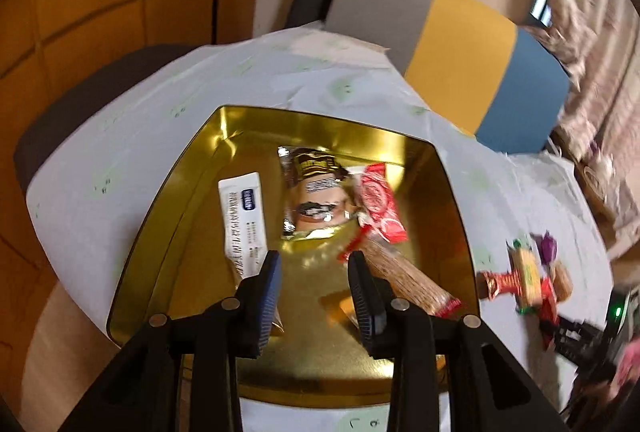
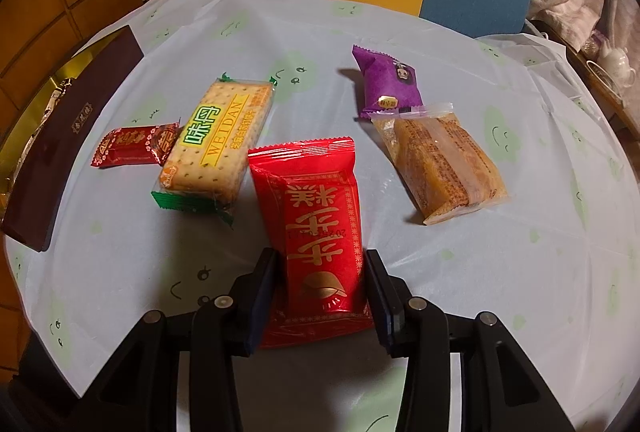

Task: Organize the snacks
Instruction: 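Carry the white tube into the gold tray and open the left gripper, then carry the red cake packet into the gold tray and open the right gripper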

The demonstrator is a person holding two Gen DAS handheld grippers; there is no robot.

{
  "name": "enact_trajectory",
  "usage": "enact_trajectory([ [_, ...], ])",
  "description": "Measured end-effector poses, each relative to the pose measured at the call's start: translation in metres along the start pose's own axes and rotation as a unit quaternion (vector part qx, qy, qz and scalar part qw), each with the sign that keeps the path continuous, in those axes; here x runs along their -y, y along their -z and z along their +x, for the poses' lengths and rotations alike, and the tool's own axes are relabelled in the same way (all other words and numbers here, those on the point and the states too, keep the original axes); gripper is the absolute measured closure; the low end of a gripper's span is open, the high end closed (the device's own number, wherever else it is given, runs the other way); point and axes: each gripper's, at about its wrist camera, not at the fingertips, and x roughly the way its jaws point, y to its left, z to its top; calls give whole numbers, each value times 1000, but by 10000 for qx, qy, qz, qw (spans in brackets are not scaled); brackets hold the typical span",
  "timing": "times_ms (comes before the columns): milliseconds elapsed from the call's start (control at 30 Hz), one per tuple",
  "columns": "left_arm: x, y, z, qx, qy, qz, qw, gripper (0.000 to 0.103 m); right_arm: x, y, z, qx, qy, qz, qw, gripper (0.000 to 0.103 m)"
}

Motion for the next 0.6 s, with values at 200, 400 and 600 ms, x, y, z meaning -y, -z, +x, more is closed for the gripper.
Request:
enact_trajectory([
  [200, 21, 11, -9, 28, 89, 349, 9993, 69, -2, 1, -1, 35, 53, 32, 10000, 58],
  [400, 33, 21, -10, 0, 53, 597, 9982, 69, -2, 2, -2, 108, 102, 54, 9999, 58],
  [600, 36, 27, -17, 59, -7, 722, 9974, 69, -5, 5, -2, 181, 176, 47, 9997, 58],
])
